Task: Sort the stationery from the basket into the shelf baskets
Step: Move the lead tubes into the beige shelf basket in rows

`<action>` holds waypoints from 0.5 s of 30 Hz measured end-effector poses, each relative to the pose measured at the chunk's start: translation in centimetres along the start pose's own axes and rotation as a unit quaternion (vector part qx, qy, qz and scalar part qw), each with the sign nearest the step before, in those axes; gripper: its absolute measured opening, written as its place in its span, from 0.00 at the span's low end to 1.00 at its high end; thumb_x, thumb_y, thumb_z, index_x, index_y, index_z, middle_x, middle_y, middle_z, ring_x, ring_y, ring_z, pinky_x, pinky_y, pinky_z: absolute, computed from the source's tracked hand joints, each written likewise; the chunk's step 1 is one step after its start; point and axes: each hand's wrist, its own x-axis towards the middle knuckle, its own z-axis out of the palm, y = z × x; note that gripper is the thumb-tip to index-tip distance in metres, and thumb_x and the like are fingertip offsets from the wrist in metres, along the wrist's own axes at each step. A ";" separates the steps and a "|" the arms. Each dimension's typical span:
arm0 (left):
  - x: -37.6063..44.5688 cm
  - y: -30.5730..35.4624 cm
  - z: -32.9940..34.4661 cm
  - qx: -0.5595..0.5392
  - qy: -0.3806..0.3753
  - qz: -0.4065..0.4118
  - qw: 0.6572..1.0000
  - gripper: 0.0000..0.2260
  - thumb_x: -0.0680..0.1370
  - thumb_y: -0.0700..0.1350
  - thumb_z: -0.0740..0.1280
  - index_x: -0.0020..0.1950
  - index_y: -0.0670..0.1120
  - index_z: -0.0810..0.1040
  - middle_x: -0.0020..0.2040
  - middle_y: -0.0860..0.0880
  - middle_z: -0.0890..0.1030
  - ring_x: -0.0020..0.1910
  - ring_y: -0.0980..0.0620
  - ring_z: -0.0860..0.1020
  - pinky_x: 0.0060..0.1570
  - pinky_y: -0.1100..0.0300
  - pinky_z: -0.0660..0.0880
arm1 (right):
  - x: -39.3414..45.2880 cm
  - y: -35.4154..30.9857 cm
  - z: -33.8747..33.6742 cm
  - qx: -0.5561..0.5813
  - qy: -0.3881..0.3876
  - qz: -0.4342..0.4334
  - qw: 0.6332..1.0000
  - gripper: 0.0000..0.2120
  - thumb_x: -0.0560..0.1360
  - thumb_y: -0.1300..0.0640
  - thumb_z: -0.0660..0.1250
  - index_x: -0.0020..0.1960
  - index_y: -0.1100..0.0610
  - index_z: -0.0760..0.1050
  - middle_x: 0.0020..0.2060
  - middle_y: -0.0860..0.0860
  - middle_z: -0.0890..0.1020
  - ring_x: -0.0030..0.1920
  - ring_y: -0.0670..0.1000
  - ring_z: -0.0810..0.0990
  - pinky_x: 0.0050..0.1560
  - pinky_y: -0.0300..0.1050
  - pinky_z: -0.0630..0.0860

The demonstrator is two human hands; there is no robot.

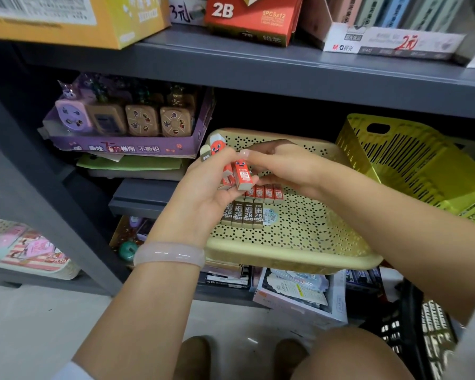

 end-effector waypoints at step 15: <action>-0.3 -0.2 0.5 0.061 0.034 0.060 0.996 0.09 0.72 0.31 0.67 0.50 0.37 0.72 0.41 0.43 0.76 0.28 0.54 0.81 0.35 0.58 0.81 | 0.2 -0.3 -0.1 0.151 0.094 0.019 0.984 0.07 0.76 0.65 0.63 0.41 0.57 0.75 0.34 0.51 0.78 0.32 0.43 0.74 0.32 0.32 0.74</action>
